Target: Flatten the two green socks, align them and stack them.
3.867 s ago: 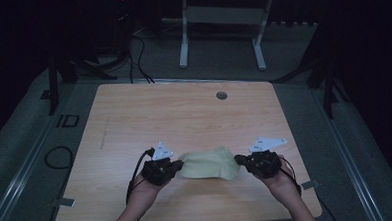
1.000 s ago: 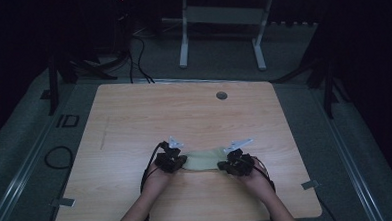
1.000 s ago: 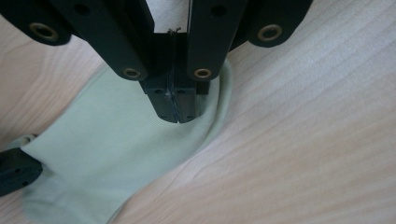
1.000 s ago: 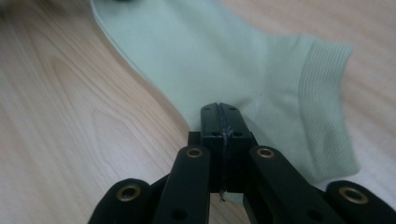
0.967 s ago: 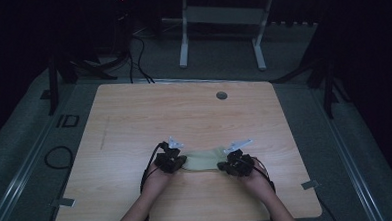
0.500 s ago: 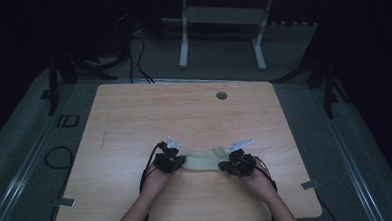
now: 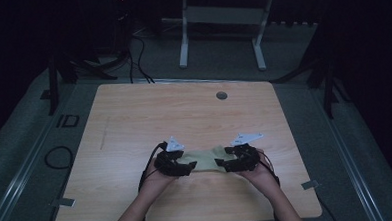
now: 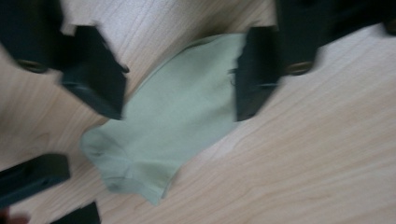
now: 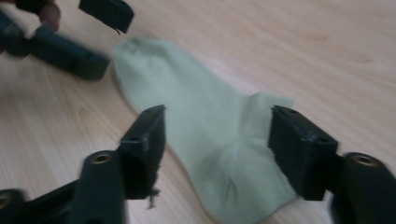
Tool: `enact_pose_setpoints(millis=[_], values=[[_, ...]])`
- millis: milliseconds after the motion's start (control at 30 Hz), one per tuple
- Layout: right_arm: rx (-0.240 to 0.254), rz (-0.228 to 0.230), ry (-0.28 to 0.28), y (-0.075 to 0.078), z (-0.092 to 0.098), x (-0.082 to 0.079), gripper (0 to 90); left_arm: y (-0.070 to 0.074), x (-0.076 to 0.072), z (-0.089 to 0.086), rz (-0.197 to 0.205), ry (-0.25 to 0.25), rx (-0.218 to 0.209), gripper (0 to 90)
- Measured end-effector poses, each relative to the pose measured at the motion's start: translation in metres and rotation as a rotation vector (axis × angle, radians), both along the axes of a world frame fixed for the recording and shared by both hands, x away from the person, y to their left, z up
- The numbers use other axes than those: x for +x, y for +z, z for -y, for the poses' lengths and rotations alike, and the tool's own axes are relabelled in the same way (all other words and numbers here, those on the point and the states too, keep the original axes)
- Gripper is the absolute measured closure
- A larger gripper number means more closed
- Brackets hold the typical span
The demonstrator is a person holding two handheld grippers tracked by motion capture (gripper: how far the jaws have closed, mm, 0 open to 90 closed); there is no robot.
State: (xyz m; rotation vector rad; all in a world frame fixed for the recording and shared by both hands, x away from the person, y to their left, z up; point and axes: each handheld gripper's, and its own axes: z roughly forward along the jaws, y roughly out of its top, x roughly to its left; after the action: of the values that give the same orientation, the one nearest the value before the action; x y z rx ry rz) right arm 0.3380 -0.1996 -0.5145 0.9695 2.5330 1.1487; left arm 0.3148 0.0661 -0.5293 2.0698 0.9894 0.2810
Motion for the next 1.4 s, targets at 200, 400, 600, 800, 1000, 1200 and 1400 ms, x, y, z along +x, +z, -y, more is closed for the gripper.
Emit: enact_pose_setpoints(millis=[200,400,600,800,1000,1200,1400], values=[[0.01,0.024,0.033,0.004,0.001,-0.003,18.5,0.0,-0.003,-0.003,0.013,0.009,0.013,8.1],[0.003,0.043,0.028,-0.001,0.001,-0.004,13.4,0.001,-0.004,-0.009,0.04,0.041,-0.009,3.2],[0.001,0.068,-0.018,-0.002,0.007,-0.004,13.5,0.001,-0.007,-0.018,0.07,0.057,-0.002,3.2],[-0.021,0.089,-0.055,-0.001,0.017,-0.005,13.5,-0.002,-0.011,-0.031,0.08,0.087,-0.003,3.2],[-0.029,0.108,-0.114,-0.002,0.036,-0.005,13.7,-0.005,-0.015,-0.048,0.079,0.122,-0.001,3.2],[-0.038,0.107,-0.156,-0.006,0.052,-0.007,13.7,-0.01,-0.021,-0.065,0.065,0.147,-0.004,3.2],[-0.032,0.101,-0.204,-0.011,0.078,-0.014,13.6,-0.014,-0.032,-0.09,0.064,0.184,-0.015,3.3]])
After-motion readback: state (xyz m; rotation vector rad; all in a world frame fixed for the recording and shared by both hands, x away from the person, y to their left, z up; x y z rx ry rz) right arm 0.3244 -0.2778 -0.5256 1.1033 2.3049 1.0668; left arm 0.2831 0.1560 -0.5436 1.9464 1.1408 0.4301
